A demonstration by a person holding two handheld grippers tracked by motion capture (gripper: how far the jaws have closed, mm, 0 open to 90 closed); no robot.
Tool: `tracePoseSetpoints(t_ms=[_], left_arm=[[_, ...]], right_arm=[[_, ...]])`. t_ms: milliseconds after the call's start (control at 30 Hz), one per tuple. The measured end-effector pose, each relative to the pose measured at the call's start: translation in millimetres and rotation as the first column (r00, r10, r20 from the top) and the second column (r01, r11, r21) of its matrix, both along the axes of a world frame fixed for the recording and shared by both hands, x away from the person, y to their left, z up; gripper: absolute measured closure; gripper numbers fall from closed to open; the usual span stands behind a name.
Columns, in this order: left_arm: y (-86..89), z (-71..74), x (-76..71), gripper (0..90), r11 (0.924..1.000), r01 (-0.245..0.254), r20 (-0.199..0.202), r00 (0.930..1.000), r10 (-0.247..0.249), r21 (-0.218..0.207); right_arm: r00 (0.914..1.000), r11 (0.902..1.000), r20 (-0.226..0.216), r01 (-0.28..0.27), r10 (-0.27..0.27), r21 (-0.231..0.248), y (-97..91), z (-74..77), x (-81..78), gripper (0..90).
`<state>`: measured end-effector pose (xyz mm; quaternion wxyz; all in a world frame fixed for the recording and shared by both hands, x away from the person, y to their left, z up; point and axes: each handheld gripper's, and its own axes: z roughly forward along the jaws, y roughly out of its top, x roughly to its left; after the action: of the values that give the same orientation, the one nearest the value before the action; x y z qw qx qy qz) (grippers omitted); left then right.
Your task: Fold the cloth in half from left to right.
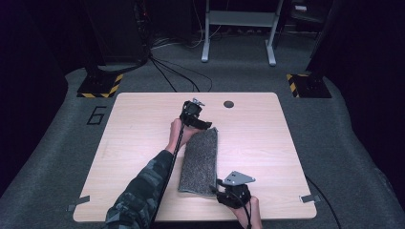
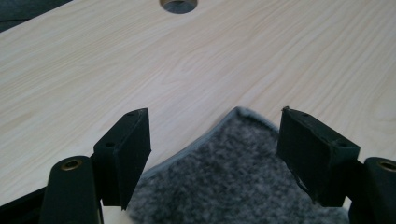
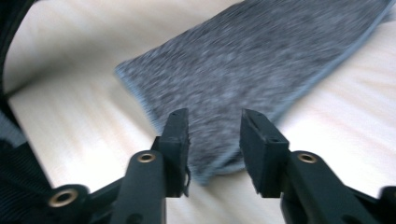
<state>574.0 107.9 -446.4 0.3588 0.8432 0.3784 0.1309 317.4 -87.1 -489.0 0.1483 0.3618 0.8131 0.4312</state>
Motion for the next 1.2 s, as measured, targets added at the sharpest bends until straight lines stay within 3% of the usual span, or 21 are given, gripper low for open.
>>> tracePoseSetpoints(t_ms=[100,133,233,267,333,367,400,533,700,800,833,900,933,967,1000,1100,1200], left_arm=[[9.5,-6.5,1.8,24.6,0.9992,-0.021,-0.015,0.9996,0.022,0.035],[17.6,-15.0,3.2,24.4,0.997,-0.037,-0.029,0.9988,0.039,0.068],[24.2,-24.8,3.0,24.5,0.9936,-0.055,-0.046,0.9972,0.059,0.098],[30.3,-34.3,2.8,24.6,0.9903,-0.067,-0.057,0.9956,0.074,0.122],[33.3,-38.8,3.3,24.7,0.9893,-0.07,-0.065,0.9948,0.079,0.128],[35.3,-42.8,3.1,24.7,0.9873,-0.081,-0.065,0.9938,0.09,0.137],[38.7,-48.9,3.5,24.7,0.9836,-0.093,-0.074,0.9916,0.106,0.155],[43.9,-57.0,4.7,25.0,0.9799,-0.104,-0.079,0.9898,0.119,0.17],[48.7,-60.8,4.4,23.0,0.9835,-0.119,-0.072,0.989,0.13,0.136],[57.5,-56.6,1.2,20.3,0.9884,-0.137,-0.076,0.987,0.142,0.066],[57.5,-56.6,1.2,19.4,0.9884,-0.137,-0.076,0.987,0.142,0.066],[62.8,-50.9,-5.7,19.1,0.991,-0.131,-0.074,0.9884,0.133,0.029],[66.7,-47.4,-16.6,19.0,0.993,-0.117,-0.077,0.99,0.118,0.009],[66.7,-47.4,-16.6,18.8,0.993,-0.117,-0.077,0.99,0.118,0.009],[67.3,-48.2,-29.3,19.0,0.9946,-0.1,-0.08,0.9916,0.102,0.025],[67.4,-52.1,-40.7,19.3,0.9956,-0.083,-0.084,0.9927,0.086,0.043],[68.8,-62.4,-49.2,19.6,0.9926,-0.065,-0.08,0.994,0.074,0.102]], right_arm=[[0.9995,0.9994,0.013,0.028,-0.028,0.022,-6.6,4.6,4.5,53.5],[0.9985,0.9987,0.024,0.049,-0.05,0.014,-7.5,6.6,13.9,48.6],[0.9989,0.9979,0.006,0.046,-0.046,-0.045,3.5,0.1,27.0,45.1],[0.9993,0.9967,0.005,0.037,-0.037,-0.073,8.1,-4.7,32.3,43.2],[0.9998,0.9907,-0.011,0.016,-0.018,-0.135,15.1,-13.1,40.0,42.3],[0.9998,0.9907,-0.011,0.016,-0.018,-0.135,15.1,-13.1,40.0,42.3],[0.9996,0.9846,-0.023,0.013,-0.017,-0.174,19.0,-21.3,46.4,40.8],[0.9973,0.9832,-0.059,0.033,-0.045,-0.179,16.2,-28.8,55.8,37.3],[0.9945,0.9844,-0.076,0.059,-0.072,-0.166,8.4,-29.7,58.3,36.2],[0.996,0.9906,-0.071,0.046,-0.055,-0.129,-1.6,-26.8,61.3,32.5],[0.996,0.9906,-0.071,0.046,-0.055,-0.129,-1.6,-26.8,61.3,32.5],[0.9965,0.9931,-0.058,0.054,-0.061,-0.104,-6.5,-21.5,62.5,30.4],[0.9963,0.993,-0.053,0.063,-0.068,-0.1,-8.2,-18.1,63.3,30.5],[0.9968,0.9931,-0.046,0.06,-0.065,-0.101,-8.1,-17.8,64.4,30.4],[0.996,0.9931,-0.051,0.068,-0.073,-0.096,-7.0,-18.2,65.2,30.3],[0.9956,0.9917,-0.055,0.07,-0.076,-0.108,-5.2,-19.8,67.6,30.1],[0.9946,0.9892,-0.062,0.075,-0.083,-0.126,-1.3,-24.5,70.4,29.9]])
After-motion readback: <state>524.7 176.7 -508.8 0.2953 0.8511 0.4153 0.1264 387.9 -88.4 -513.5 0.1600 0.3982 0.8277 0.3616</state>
